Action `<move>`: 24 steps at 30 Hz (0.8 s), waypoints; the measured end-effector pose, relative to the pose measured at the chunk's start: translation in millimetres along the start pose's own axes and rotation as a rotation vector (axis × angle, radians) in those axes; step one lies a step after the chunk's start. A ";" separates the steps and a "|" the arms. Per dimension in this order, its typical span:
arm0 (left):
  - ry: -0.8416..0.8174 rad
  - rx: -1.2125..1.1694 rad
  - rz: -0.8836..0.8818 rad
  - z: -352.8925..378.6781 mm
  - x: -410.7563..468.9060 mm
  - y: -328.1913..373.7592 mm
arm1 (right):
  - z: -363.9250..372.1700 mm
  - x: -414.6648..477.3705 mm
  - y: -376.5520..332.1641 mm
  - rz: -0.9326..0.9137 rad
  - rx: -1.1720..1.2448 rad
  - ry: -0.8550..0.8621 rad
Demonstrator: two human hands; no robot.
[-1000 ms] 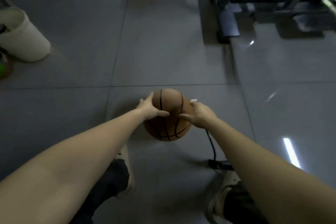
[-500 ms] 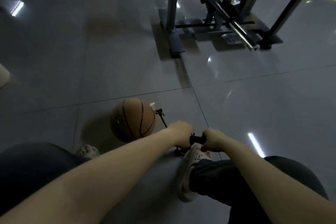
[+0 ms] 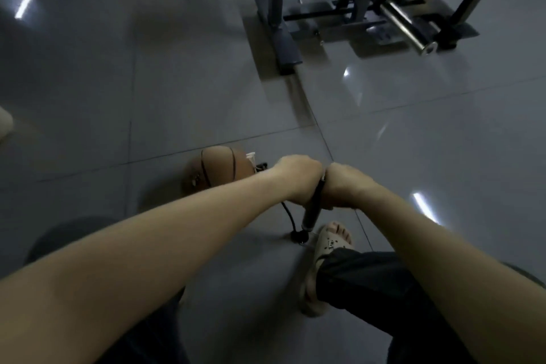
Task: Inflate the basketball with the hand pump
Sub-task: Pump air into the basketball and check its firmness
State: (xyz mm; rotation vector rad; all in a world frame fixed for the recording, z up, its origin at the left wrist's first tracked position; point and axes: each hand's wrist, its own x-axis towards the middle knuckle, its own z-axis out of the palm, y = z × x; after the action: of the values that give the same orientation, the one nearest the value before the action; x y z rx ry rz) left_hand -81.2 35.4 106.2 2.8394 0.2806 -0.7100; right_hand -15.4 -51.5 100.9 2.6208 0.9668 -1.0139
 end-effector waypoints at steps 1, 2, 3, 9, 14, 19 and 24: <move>0.047 0.025 0.019 18.9 11.7 -0.4 | 15.2 14.3 6.0 -0.011 0.008 -0.004; 0.077 0.035 0.037 37.6 20.1 1.1 | 31.2 26.0 12.6 -0.023 0.022 -0.009; 0.086 0.042 0.045 57.1 29.6 2.3 | 47.5 36.0 18.4 -0.029 0.036 -0.026; 0.022 0.069 0.016 111.4 55.5 0.1 | 88.1 55.7 28.6 -0.053 0.046 -0.060; 0.000 0.157 -0.002 61.4 33.0 11.5 | 46.7 21.9 16.9 -0.035 0.011 -0.096; -0.093 -0.066 0.049 -54.3 -6.8 7.4 | -60.1 -26.2 17.9 -0.073 0.082 -0.203; -0.073 0.049 0.026 -16.9 4.8 8.2 | -19.6 2.1 10.9 -0.034 -0.015 -0.258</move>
State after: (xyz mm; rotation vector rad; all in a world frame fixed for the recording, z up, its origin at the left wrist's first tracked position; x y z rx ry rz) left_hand -67.7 32.2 119.7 2.8502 0.2170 -0.8243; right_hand 3.3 -51.6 113.5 2.3915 0.9542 -1.3069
